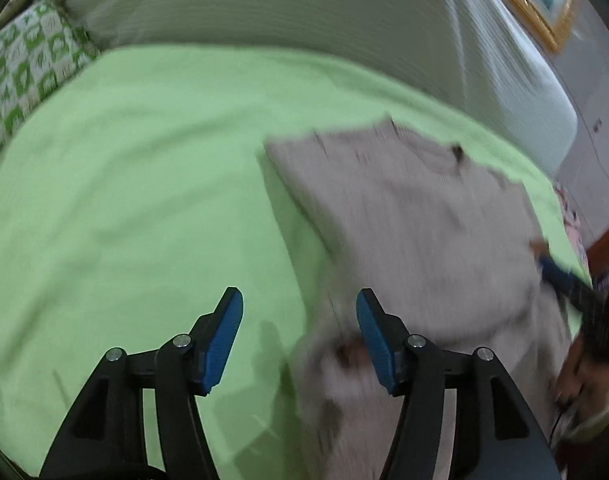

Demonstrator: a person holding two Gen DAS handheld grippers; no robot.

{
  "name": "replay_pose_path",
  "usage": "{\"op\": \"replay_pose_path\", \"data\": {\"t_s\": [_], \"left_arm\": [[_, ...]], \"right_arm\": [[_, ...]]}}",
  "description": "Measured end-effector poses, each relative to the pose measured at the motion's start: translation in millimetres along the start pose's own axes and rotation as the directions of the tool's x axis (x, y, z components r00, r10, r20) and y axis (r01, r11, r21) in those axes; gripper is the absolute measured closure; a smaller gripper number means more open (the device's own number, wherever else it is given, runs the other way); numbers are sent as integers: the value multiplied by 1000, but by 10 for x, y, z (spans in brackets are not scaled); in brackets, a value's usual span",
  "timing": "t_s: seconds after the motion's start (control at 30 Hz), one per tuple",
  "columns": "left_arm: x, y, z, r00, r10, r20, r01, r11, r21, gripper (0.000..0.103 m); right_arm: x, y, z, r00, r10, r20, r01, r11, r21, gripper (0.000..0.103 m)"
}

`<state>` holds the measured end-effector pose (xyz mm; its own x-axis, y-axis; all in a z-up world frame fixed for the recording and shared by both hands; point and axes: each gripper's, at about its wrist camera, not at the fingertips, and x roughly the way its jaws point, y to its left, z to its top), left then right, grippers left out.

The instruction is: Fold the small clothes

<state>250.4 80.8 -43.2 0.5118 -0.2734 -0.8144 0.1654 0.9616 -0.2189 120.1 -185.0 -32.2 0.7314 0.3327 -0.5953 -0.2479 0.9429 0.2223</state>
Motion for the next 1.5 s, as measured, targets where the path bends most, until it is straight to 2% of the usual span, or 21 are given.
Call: {"op": "replay_pose_path", "data": {"t_s": [0.07, 0.13, 0.2, 0.23, 0.33, 0.43, 0.5, 0.6, 0.67, 0.73, 0.8, 0.87, 0.97, 1.0, 1.03, 1.07, 1.1, 1.23, 1.37, 1.43, 1.5], "left_arm": [[118, -97, -215, 997, 63, -44, -62, 998, 11, 42], [164, -158, -319, 994, 93, -58, -93, 996, 1, 42], [104, -183, -347, 995, 90, -32, -90, 996, -12, 41], [92, -196, -331, 996, 79, -29, -79, 997, -16, 41], [98, -160, -195, 999, 23, -40, -26, 997, -78, 39], [17, -101, 37, 999, -46, 3, 46, 982, -181, 37], [-12, -76, 162, 998, -47, 30, 52, 970, -236, 29], [29, -139, 362, 998, -2, 66, 19, 967, -254, 29], [40, -178, 415, 995, -60, 79, 78, 967, -243, 31], [48, -289, 453, 982, -149, 115, 171, 962, -211, 31], [67, -419, 444, 973, -189, 132, 210, 963, -167, 31], [167, -523, 442, 983, -150, 102, 162, 980, -117, 31], [481, -391, 389, 1000, -4, -4, 3, 992, -122, 35], [557, -271, 350, 1000, 13, -23, -16, 990, -143, 34], [540, -191, 319, 1000, -30, 1, 30, 986, -161, 34], [501, -139, 306, 999, -49, 16, 51, 984, -173, 37], [469, -130, 315, 999, -33, 8, 33, 984, -173, 38], [314, -165, 300, 998, 58, 7, -56, 987, -152, 33], [137, -199, 186, 997, 79, 6, -77, 985, -152, 32], [-57, -150, 35, 999, 53, 10, -51, 985, -166, 33], [-220, -152, -123, 998, 66, -1, -65, 984, -166, 33]], "right_arm": [[-183, -408, -63, 994, -112, 3, 111, 988, 109, 49], [-379, -782, -129, 972, -237, 6, 230, 949, 217, 49], [-551, -1114, -210, 950, -312, -6, 298, 902, 311, 49], [-578, -1213, -177, 946, -324, -16, 309, 887, 342, 49], [-630, -1509, -210, 943, -332, -29, 314, 858, 406, 49], [-632, -1618, -139, 949, -314, -18, 293, 863, 412, 49], [-594, -1617, -70, 950, -313, -13, 292, 870, 396, 49], [-500, -1539, 70, 953, -303, 14, 278, 891, 360, 49], [-464, -1393, 64, 973, -225, 42, 197, 917, 346, 49], [-365, -1218, 127, 991, -122, 47, 104, 953, 284, 50], [-272, -1076, 161, 997, -64, 38, 54, 973, 222, 61], [-111, -1046, 170, 999, -50, -19, 53, 978, 201, 77], [72, -1203, 83, 985, -136, -104, 154, 967, 202, 80], [102, -1274, 40, 977, -173, -127, 196, 959, 205, 80], [90, -1384, -27, 970, -204, -130, 229, 948, 222, 86], [72, -1467, -71, 971, -204, -122, 228, 942, 244, 97], [46, -1527, -96, 972, -204, -117, 229, 936, 268, 100], [-190, -1509, -77, 956, -285, -69, 293, 914, 282, 100], [-411, -1416, -120, 968, -247, -42, 249, 929, 273, 97], [-527, -1359, -189, 971, -233, -50, 238, 932, 272, 96], [-666, -1329, -297, 971, -232, -58, 238, 929, 282, 96]]}}
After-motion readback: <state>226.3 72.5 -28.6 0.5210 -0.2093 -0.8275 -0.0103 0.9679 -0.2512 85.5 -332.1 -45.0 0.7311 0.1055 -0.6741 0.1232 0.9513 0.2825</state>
